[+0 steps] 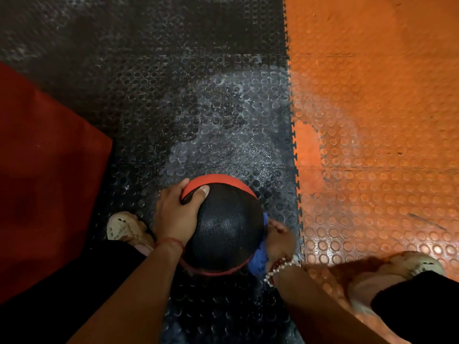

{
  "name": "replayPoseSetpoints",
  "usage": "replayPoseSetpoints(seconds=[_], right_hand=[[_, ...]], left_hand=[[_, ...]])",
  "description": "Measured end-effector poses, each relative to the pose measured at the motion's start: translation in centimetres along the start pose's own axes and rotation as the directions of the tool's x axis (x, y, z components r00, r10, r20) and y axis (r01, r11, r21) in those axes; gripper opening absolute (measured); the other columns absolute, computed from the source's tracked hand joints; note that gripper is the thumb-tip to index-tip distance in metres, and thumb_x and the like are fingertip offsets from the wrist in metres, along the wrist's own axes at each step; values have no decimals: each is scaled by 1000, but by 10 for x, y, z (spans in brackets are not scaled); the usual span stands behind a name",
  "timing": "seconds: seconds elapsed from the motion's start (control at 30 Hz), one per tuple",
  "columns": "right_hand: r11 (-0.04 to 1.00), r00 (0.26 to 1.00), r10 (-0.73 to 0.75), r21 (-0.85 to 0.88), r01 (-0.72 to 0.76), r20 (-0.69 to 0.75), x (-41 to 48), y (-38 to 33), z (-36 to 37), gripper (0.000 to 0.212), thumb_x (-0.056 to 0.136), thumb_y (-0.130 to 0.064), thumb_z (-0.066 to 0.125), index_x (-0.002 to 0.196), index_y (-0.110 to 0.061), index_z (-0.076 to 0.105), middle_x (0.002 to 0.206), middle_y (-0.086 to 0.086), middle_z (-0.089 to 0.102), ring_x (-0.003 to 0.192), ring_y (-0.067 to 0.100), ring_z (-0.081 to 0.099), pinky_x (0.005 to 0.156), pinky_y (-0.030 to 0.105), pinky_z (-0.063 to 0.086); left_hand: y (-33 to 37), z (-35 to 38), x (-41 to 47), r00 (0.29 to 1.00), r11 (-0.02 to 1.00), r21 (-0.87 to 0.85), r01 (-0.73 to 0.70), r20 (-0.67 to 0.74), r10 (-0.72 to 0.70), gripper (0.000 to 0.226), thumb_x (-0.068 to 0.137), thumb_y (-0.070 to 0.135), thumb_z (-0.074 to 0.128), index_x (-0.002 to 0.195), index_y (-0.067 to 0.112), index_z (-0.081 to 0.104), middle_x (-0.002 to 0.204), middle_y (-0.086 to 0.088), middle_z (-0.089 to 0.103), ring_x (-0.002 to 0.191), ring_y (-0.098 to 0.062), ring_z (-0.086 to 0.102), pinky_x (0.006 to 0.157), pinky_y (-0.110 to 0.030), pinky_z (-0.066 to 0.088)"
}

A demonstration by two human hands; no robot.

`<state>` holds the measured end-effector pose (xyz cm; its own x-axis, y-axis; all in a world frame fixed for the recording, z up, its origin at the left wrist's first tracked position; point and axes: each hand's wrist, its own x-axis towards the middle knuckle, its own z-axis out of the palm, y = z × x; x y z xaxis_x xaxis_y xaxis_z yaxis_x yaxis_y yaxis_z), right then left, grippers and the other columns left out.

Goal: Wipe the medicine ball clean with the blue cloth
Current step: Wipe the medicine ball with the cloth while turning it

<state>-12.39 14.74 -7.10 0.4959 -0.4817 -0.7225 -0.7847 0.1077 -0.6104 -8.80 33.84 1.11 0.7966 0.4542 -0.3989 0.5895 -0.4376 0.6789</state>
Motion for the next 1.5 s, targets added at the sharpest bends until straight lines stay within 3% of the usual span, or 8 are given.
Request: replayPoseSetpoints(seconds=[0.13,0.33,0.43,0.67,0.8,0.97,1.23,1.5], right_hand=[[933,928,-358,-82,351,-103,-27,-36,-6,21,88,-8,56,103,-11,71,104,9,69,93,19,61,82,26,45],[587,653,-736,-312,747,178,-39,-86,-3,25,86,-11,56,104,-19,71,100,6,64,87,24,63,75,33,50],[562,647,-717,-333,757,261,-16,-89,-3,25,87,-14,55,106,-18,70,102,6,64,90,23,63,79,27,47],[874,928,-361,-313,372,93,6,-71,-12,25,89,-13,56,110,-10,68,111,8,69,104,24,63,82,21,40],[764,798,-601,-329,556,-46,-37,-67,-15,25,87,-10,57,108,-12,69,108,13,66,95,26,63,77,20,38],[479,605,-770,-443,758,203,-48,-109,-3,26,87,-15,54,107,-23,69,104,8,59,86,28,61,71,31,46],[714,857,-490,-491,499,160,13,-128,-26,27,88,-15,53,109,-18,69,117,8,65,107,28,60,89,30,44],[361,491,-851,-474,803,186,-43,-115,-17,27,84,-16,54,105,-23,70,102,6,59,74,30,62,62,33,51]], left_hand=[[12,9,-5,998,996,77,49,-30,-47,64,79,69,54,135,38,49,138,3,41,131,-23,37,108,-40,28],[16,7,-7,998,988,156,-5,66,-5,69,84,67,49,146,40,35,147,5,32,138,-26,25,112,-41,21],[13,11,-10,999,993,110,-34,46,29,72,81,68,54,144,38,39,142,7,36,136,-24,29,112,-40,23],[20,17,-9,999,996,76,-35,25,33,70,80,66,58,142,36,44,144,8,38,133,-19,38,111,-39,29],[32,20,-6,999,992,125,19,34,-23,73,80,71,53,144,38,40,148,4,35,137,-26,34,112,-43,26],[35,18,13,991,996,78,53,119,-62,62,88,66,41,143,38,43,153,3,34,141,-27,25,117,-43,14],[39,28,4,994,998,54,-23,108,17,64,85,65,51,138,29,47,142,-3,38,132,-27,40,109,-39,31],[67,29,27,957,967,245,62,261,-128,78,78,80,41,141,33,42,152,-9,23,139,-37,29,113,-51,27]])
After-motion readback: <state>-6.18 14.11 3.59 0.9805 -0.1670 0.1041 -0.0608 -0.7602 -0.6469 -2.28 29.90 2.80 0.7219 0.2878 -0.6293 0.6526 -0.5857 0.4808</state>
